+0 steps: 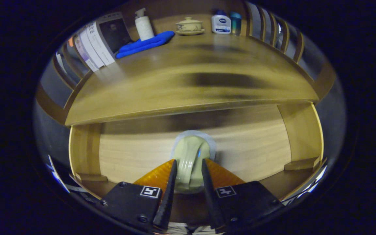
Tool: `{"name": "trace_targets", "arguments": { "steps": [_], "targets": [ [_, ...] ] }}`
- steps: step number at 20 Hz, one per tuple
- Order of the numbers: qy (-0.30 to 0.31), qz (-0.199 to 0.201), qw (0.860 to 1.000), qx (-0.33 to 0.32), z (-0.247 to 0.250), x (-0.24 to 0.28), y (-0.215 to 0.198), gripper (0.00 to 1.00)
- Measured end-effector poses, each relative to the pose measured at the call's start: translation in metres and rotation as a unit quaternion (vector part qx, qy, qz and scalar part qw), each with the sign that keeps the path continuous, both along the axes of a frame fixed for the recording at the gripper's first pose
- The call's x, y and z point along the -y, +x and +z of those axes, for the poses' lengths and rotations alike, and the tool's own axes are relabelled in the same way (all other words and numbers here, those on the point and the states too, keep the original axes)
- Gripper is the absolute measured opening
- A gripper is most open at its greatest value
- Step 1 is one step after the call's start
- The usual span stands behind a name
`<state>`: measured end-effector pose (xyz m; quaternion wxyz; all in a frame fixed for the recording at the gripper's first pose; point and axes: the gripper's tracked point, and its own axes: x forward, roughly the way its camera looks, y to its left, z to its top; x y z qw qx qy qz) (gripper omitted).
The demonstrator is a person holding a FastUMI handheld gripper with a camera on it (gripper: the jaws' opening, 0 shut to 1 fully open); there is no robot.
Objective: Pull open the drawer, take out the items inside it, and place them on the countertop above the cabinet.
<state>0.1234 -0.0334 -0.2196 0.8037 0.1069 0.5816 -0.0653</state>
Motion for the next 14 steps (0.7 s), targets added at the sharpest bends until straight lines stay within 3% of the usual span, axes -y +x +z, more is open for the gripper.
{"name": "trace_targets", "arguments": {
  "steps": [6, 14],
  "targets": [
    [0.001, 0.009, 1.000, 0.021, 0.003, 0.002, 0.003, 0.21],
    [0.002, 0.035, 0.997, 0.068, 0.040, -0.001, -0.002, 0.19]
  ]
}}
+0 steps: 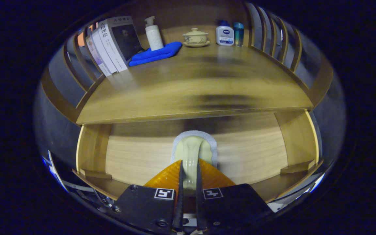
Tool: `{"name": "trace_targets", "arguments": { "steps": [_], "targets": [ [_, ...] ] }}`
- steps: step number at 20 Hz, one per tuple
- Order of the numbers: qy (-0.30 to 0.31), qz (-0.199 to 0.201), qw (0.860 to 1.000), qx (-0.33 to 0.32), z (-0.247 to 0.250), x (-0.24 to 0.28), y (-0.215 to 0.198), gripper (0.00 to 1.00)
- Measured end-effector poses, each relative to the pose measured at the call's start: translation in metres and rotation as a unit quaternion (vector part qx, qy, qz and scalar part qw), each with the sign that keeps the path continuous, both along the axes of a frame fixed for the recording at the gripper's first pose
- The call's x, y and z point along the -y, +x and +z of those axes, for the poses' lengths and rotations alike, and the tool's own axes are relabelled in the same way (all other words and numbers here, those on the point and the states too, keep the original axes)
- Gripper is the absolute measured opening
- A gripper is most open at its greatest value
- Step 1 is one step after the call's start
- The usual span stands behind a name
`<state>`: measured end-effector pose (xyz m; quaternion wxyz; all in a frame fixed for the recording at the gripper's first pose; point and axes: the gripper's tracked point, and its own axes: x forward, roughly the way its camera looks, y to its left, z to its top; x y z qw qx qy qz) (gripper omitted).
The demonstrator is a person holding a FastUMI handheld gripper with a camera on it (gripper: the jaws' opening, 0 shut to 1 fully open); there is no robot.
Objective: Pull open the drawer, take out the items inside it, and place them on the countertop above the cabinet.
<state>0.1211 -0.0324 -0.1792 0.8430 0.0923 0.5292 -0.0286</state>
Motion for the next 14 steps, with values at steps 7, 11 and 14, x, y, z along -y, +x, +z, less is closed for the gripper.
{"name": "trace_targets", "arguments": {
  "steps": [7, 11, 14],
  "targets": [
    [0.001, 0.003, 0.999, 0.035, 0.031, -0.002, -0.001, 0.19],
    [0.000, 0.010, 0.999, 0.038, 0.045, -0.001, -0.002, 0.19],
    [-0.008, 0.012, 0.999, 0.044, 0.046, -0.002, -0.003, 0.19]
  ]
}}
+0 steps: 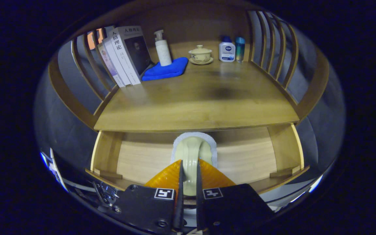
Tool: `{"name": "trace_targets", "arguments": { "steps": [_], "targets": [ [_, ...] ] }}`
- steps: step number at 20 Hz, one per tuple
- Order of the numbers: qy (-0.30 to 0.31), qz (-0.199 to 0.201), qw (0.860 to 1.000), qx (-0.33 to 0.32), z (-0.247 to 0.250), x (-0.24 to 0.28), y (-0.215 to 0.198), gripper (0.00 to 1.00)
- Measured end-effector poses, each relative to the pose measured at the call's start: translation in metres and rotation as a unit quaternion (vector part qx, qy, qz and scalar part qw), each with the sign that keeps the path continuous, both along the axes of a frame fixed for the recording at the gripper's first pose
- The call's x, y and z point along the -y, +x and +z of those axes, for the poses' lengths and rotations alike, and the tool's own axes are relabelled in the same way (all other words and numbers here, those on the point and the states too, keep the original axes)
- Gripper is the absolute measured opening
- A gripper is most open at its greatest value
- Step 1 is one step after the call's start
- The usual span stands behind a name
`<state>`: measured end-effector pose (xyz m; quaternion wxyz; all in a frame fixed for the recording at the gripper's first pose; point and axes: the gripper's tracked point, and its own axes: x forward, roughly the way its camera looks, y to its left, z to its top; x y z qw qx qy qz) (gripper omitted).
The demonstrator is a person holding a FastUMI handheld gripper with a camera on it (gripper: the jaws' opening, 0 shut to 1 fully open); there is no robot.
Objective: Pull open the drawer, take out the items inside it, and place them on the countertop above the cabinet.
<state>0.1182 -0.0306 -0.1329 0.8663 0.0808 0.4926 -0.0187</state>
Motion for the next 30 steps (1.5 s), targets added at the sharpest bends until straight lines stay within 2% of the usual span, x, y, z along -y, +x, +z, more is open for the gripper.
{"name": "trace_targets", "arguments": {
  "steps": [7, 13, 24, 30],
  "targets": [
    [0.009, 0.002, 1.000, 0.002, 0.008, 0.000, -0.008, 0.19],
    [0.021, 0.019, 0.999, 0.036, 0.045, -0.010, 0.000, 0.19],
    [-0.003, 0.009, 0.996, 0.091, 0.072, 0.001, 0.063, 0.19],
    [-0.010, -0.007, 0.995, 0.096, 0.066, 0.011, 0.106, 0.19]
  ]
}}
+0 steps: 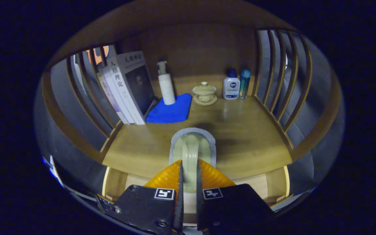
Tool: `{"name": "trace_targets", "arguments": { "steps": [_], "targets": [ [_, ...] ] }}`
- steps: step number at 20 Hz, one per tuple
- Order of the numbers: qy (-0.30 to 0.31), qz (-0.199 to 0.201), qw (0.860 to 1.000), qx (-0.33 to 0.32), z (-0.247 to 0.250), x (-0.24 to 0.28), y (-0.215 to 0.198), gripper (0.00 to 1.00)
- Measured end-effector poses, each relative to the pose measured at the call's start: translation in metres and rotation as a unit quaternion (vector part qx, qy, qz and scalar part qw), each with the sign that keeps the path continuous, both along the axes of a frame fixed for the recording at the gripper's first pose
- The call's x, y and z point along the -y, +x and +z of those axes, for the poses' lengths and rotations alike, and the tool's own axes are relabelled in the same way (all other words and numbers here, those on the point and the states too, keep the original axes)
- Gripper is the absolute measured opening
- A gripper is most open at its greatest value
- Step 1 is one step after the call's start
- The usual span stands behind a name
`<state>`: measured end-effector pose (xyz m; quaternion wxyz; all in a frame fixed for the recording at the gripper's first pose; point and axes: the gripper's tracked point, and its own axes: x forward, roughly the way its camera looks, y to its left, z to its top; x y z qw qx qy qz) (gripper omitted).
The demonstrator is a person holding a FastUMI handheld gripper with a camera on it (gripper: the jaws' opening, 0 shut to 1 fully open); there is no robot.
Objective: Pull open the drawer, take out the items inside it, and place them on the countertop above the cabinet.
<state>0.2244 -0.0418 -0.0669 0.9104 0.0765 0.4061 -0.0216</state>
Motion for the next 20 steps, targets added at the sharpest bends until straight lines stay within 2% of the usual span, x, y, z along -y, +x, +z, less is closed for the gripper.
{"name": "trace_targets", "arguments": {
  "steps": [6, 11, 14, 17, 20],
  "targets": [
    [0.008, -0.010, 1.000, 0.012, -0.016, 0.003, 0.039, 0.19],
    [-0.054, 0.005, 0.999, 0.007, -0.037, 0.009, 0.043, 0.25],
    [-0.057, 0.007, 0.998, 0.017, -0.033, 0.006, 0.041, 0.31],
    [-0.062, 0.020, 0.998, 0.014, -0.026, 0.002, 0.029, 0.52],
    [-0.081, 0.027, 0.995, 0.044, -0.006, 0.000, 0.017, 0.53]
  ]
}}
